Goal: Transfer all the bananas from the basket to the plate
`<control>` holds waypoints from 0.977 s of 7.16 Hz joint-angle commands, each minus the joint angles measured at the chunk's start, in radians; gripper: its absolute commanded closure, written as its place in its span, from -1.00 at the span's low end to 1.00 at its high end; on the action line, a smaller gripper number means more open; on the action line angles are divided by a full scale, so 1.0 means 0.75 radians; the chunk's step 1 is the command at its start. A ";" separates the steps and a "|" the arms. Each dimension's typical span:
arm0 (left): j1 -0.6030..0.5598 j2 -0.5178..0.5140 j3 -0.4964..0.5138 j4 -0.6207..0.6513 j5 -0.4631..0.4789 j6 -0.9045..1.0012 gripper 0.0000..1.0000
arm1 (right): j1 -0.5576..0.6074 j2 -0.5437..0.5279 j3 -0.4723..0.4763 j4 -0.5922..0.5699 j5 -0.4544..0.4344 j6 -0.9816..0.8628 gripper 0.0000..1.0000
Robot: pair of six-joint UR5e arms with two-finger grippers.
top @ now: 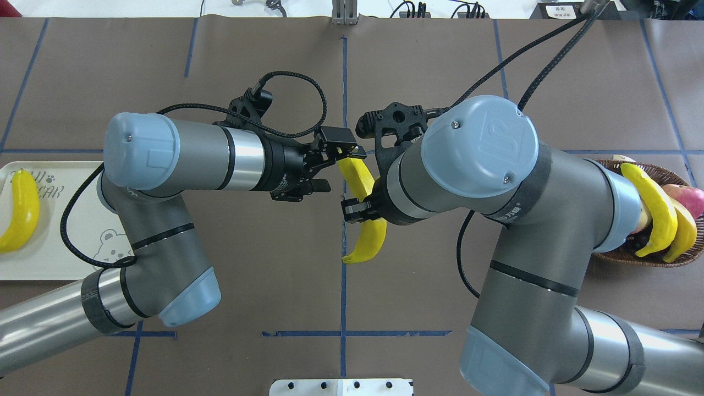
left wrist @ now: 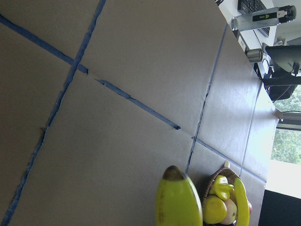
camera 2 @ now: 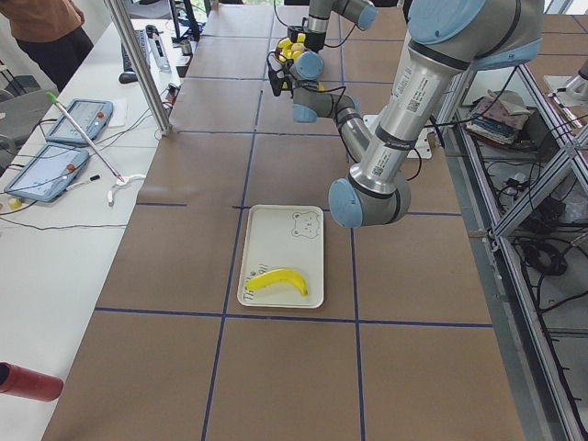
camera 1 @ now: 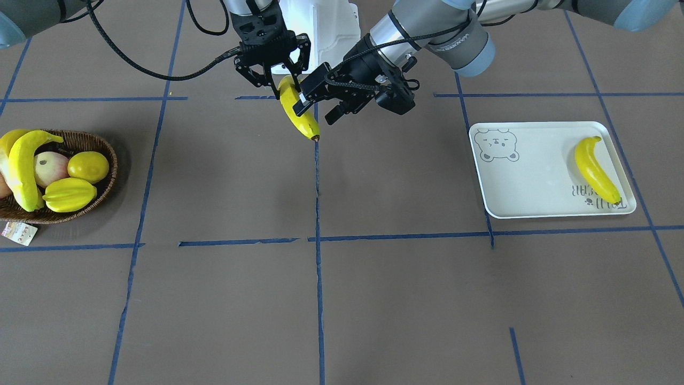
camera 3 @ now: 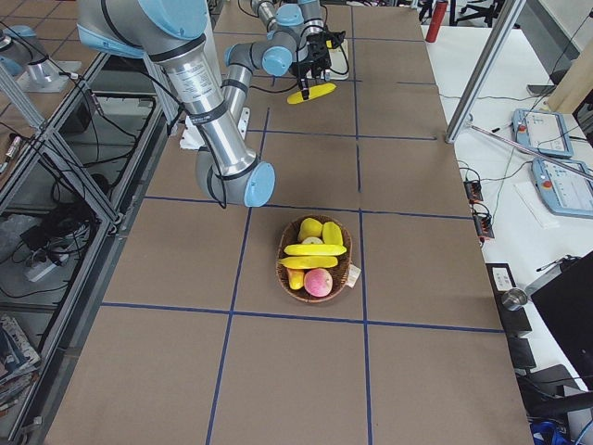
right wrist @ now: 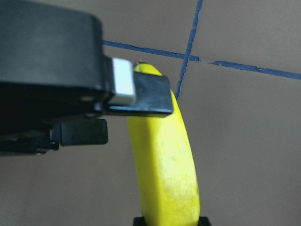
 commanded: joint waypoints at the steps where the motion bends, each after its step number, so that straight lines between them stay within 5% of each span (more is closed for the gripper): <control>1: 0.021 -0.004 0.005 0.000 0.004 0.001 -0.98 | -0.008 0.008 -0.001 0.000 0.000 0.000 0.99; 2: 0.041 -0.004 0.005 0.000 0.004 0.001 -0.89 | -0.010 0.008 0.001 0.000 -0.002 0.000 0.99; 3: 0.048 -0.004 0.007 0.000 0.006 0.003 -0.51 | -0.010 0.008 -0.001 0.000 -0.002 0.000 0.99; 4: 0.054 -0.002 0.007 0.000 0.004 0.008 0.45 | -0.010 0.008 -0.001 0.000 -0.002 0.000 0.99; 5: 0.054 0.006 0.005 0.000 0.004 0.018 0.99 | -0.012 0.008 -0.001 0.000 -0.002 0.000 0.99; 7: 0.056 0.006 0.005 0.010 0.004 0.014 1.00 | -0.012 0.006 0.009 0.002 0.000 -0.002 0.92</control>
